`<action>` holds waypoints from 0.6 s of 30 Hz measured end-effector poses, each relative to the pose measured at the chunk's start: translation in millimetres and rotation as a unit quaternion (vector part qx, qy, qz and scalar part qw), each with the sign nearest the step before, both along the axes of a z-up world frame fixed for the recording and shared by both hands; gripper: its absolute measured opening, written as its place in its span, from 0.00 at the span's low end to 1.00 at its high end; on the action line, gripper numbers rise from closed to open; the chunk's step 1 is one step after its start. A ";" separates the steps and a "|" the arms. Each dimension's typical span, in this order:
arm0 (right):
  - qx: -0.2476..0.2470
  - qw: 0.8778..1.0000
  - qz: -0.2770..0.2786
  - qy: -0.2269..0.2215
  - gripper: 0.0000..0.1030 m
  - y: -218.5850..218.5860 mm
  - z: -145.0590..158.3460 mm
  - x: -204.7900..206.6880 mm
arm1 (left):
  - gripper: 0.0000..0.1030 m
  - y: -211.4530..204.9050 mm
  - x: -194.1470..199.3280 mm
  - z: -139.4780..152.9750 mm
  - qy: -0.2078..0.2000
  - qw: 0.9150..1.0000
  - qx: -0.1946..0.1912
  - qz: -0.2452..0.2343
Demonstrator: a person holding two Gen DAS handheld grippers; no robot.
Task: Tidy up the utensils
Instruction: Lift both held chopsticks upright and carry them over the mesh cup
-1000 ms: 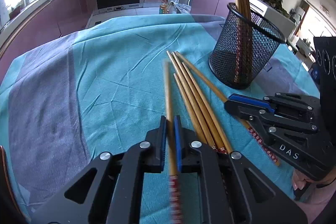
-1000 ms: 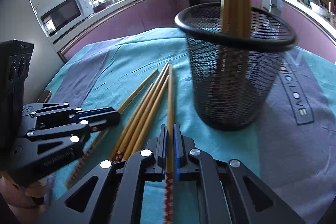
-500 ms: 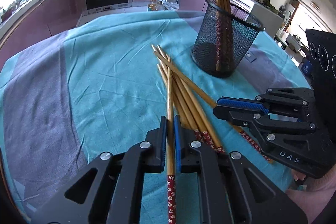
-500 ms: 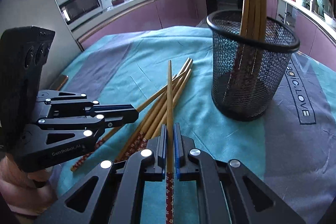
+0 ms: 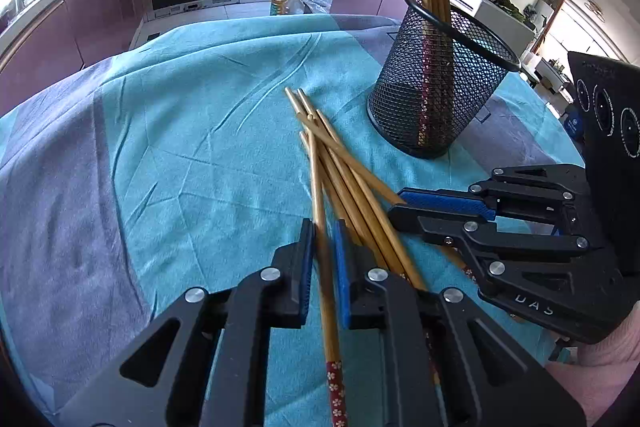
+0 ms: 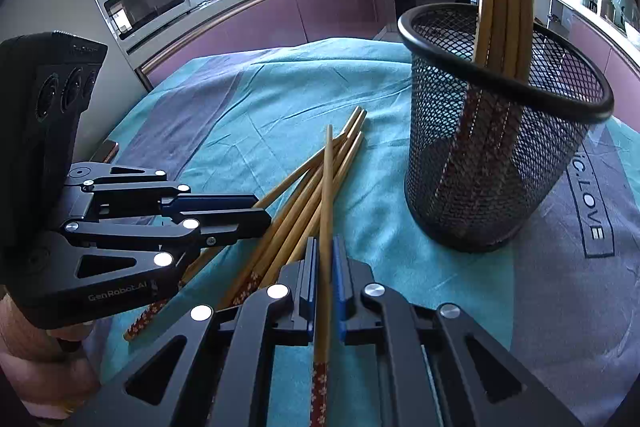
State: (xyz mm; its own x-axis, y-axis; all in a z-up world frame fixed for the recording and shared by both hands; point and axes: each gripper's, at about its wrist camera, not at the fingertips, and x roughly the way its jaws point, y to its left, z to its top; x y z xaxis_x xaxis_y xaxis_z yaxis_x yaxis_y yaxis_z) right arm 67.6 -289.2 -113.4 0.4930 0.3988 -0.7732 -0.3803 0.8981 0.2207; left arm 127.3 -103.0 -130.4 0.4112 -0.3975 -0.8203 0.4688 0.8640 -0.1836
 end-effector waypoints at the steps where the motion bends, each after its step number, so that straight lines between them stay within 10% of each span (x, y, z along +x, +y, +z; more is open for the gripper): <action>1: 0.002 1.000 -0.001 -0.001 0.06 -1.7 0.9 -1.0 | 0.09 -0.1 -0.1 0.0 -0.001 1.000 0.001 0.000; 18: 0.044 0.995 -0.011 -0.089 0.06 -33.3 63.4 -36.0 | 0.07 13.7 -28.6 73.4 -0.073 0.995 -0.067 -0.005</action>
State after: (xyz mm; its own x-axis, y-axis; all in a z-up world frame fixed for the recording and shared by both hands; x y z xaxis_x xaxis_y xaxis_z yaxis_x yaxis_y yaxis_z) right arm 31.5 -322.5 -50.1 0.6290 0.4483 -0.6351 -0.4012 0.8870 0.2288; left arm 98.7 -89.3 -57.0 0.5174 -0.5046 -0.6912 0.5073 0.8313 -0.2271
